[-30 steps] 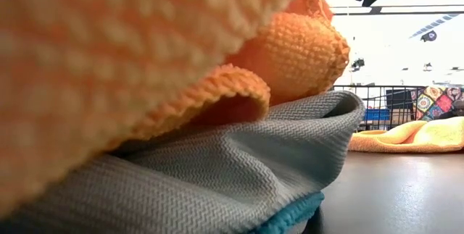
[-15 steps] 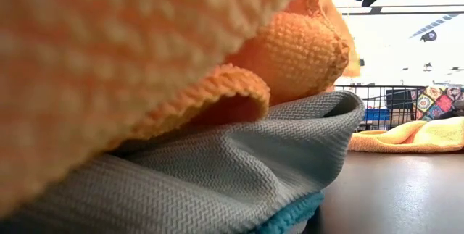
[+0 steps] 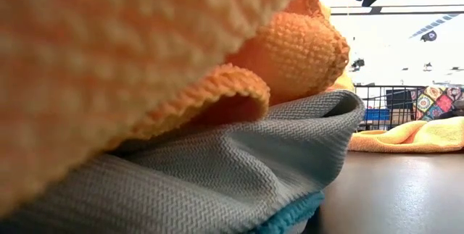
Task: Sort microfiber towel by color & place in baskets
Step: Put the top left orange microfiber towel into the right black wire basket
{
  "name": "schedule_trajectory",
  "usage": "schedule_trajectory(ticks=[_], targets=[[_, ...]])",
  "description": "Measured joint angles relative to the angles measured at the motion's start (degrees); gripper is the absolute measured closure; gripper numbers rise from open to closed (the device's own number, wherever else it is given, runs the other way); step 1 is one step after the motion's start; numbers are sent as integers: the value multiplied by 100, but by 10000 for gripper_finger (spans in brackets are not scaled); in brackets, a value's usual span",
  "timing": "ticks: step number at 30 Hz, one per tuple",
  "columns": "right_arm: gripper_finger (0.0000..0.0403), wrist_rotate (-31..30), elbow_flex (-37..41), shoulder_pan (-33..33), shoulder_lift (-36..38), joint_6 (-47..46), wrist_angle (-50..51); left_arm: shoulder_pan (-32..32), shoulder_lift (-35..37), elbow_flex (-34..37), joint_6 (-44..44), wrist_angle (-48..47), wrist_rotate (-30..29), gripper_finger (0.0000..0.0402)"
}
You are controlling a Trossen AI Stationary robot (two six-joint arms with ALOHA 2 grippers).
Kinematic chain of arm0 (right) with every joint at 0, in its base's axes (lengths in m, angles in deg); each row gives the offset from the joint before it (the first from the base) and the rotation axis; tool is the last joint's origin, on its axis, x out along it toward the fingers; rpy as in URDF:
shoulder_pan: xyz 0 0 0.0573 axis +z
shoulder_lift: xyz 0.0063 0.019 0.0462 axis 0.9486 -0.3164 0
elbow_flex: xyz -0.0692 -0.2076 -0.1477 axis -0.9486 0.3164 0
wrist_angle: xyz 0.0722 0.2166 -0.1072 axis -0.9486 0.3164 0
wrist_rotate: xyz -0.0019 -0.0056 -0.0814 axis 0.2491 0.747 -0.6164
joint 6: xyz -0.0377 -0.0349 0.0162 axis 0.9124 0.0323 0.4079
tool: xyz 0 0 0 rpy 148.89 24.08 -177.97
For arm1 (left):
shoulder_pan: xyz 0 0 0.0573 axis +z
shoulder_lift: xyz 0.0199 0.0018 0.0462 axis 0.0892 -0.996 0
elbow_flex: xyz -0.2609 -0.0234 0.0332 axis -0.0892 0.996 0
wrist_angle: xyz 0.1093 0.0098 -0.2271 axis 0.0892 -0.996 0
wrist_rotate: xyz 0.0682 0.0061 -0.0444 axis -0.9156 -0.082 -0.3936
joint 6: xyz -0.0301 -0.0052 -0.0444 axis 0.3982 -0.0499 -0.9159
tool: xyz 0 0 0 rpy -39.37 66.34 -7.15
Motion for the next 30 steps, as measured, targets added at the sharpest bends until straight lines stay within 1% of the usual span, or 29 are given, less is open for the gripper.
schedule_trajectory(ticks=[2, 6, 14, 21, 27, 30], targets=[[280, 2, 0, 0, 0, -1, -2, 36, -12, 0, -36, 193, -153, 401], [280, 2, 2, 0, 0, -2, -4, 77, -28, 0, -58, 529, -228, 401], [280, 0, 2, 0, 0, -2, -4, 77, -30, 0, -56, 675, -258, 401], [280, -4, 0, 0, 0, -2, -45, 93, -32, 0, 14, 990, -766, 401], [280, -7, 2, 0, 0, -2, -101, 102, -32, 0, 1, 920, -758, 401], [280, -7, 2, 0, 0, -2, -103, 93, -32, 0, -21, 725, -557, 402]])
